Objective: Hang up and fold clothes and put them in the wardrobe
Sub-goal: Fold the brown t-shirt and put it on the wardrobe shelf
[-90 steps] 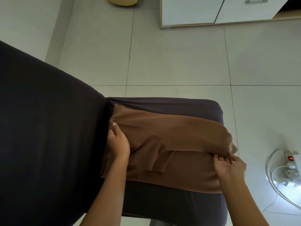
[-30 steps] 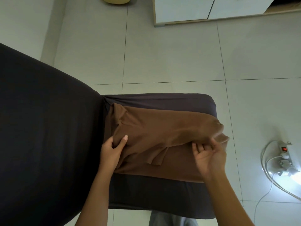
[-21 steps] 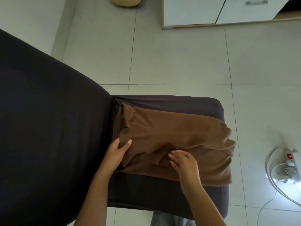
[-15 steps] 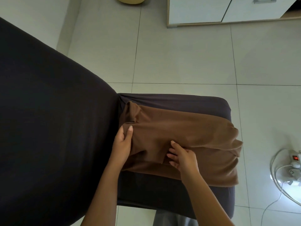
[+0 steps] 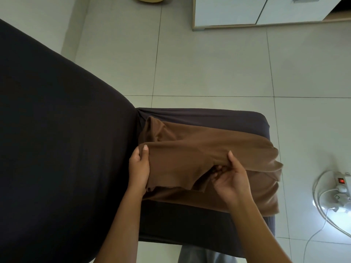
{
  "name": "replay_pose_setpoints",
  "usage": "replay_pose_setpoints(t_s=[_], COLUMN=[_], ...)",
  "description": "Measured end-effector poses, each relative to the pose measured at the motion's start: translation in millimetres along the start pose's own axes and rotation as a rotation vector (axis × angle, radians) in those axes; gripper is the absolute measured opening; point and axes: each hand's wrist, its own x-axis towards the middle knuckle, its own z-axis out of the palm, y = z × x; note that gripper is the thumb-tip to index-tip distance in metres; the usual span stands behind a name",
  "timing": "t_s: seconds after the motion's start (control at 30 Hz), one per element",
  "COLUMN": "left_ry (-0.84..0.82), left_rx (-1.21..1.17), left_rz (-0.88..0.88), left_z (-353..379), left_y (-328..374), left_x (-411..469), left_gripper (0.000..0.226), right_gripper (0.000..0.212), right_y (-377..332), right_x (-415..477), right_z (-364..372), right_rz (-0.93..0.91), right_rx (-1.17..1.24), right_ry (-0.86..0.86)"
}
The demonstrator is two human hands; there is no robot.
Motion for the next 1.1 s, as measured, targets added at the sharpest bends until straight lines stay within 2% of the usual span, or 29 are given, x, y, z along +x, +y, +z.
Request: replay_pose_setpoints(t_s=[0.1,0.23,0.27,0.37,0.43,0.57,0.67,0.7,0.77,0.8,0.87,0.97,1.1], left_ry=[-0.015,-0.034,-0.040,-0.028,0.001,0.088,0.128,0.141,0.162,0.170,0.183,0.195,0.203], left_rx=[-0.074,-0.210,-0.219,-0.222,-0.218,-0.288,-0.345,-0.355,-0.373,-0.383,-0.396,-0.406,-0.370], left_rz=[-0.118,-0.242,-0.231,-0.187,-0.177,-0.204,-0.206,-0.203,-0.203,-0.208,-0.223,-0.214,-0.194], left_z=[1,3,4,9,14,16,20,21,22,22,22,24,29], left_y=[-1,8,11,18,22,23,24,24,23,22,19,14,6], left_x=[2,5,5,9,12,18,17,16,17,17,16,13,8], left_gripper=[0.028,0.026,0.025,0.027,0.029,0.036,0.036,0.036,0.037,0.037,0.036,0.033,0.035], right_gripper=[0.029,0.018,0.023,0.081,0.084,0.093,0.078,0.061,0.011,0.007,0.019,0.023,0.003], right_y=[-18,-50,-58,-81,-93,-105,-114,-115,-119,-121,-127,-136,-128], right_x=[-1,5,7,24,30,37,38,34,27,25,25,25,23], right_z=[-4,-15,-19,-35,-44,-57,-65,-62,-58,-58,-60,-65,-81], right_rz=[-0.103,-0.245,-0.296,-0.437,-0.463,-0.396,-0.385,-0.352,-0.301,-0.303,-0.337,-0.427,-0.625], right_rx=[0.121,0.273,0.285,0.368,0.413,0.548,0.461,0.365,0.162,0.108,0.005,-0.088,0.159], right_ry=[0.006,0.013,0.013,-0.028,-0.051,-0.064,0.027,0.033,0.142,0.185,0.271,0.339,0.392])
